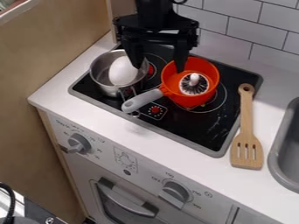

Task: Get the salt shaker out of the orange pot

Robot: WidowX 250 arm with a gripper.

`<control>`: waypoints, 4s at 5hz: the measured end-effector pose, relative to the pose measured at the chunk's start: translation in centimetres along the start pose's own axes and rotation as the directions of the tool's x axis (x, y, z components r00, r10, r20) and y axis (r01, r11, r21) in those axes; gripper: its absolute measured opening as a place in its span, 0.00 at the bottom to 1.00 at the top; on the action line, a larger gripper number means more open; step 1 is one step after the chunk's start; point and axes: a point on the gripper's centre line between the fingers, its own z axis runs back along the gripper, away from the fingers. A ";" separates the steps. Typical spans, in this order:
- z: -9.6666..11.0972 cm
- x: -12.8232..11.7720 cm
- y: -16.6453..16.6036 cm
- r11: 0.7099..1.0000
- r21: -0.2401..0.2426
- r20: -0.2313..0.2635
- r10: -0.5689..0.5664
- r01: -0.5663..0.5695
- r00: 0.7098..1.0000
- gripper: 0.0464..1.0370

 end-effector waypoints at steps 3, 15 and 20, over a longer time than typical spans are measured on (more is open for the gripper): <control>-2.1 0.5 -2.1 0.998 0.055 0.168 -0.049 0.040 0.985 0.96; -7.4 2.7 -4.3 0.996 0.005 0.310 -0.083 0.086 0.947 0.96; -7.8 3.1 -4.5 0.999 -0.010 0.278 -0.030 0.034 0.960 0.80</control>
